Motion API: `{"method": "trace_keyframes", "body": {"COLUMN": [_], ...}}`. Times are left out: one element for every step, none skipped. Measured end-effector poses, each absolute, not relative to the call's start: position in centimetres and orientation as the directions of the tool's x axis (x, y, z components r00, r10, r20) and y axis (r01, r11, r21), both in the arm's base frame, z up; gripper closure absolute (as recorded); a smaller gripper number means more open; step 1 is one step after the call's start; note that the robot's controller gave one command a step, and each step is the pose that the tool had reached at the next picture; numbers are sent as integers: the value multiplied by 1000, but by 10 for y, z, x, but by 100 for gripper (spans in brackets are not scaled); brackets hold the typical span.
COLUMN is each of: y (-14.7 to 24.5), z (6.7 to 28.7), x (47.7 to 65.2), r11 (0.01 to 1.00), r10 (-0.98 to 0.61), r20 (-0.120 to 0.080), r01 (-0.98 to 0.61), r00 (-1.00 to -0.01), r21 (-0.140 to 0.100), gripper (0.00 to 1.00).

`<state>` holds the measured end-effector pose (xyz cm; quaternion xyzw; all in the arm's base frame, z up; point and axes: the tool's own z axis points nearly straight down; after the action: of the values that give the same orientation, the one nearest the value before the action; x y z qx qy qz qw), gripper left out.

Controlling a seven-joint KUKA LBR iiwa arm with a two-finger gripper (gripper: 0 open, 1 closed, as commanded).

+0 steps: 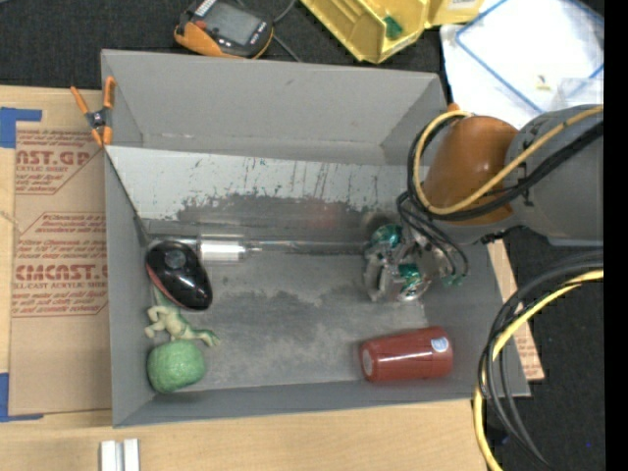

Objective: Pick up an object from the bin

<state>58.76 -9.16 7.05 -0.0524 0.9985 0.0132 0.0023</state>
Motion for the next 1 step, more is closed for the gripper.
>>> {"method": "trace_keyframes", "body": {"y": [-91], "z": [78], "x": [588], "r11": [994], "r10": [-105], "r20": [-7], "r01": [-105], "r00": [-994], "r21": [26], "gripper": [100]}}
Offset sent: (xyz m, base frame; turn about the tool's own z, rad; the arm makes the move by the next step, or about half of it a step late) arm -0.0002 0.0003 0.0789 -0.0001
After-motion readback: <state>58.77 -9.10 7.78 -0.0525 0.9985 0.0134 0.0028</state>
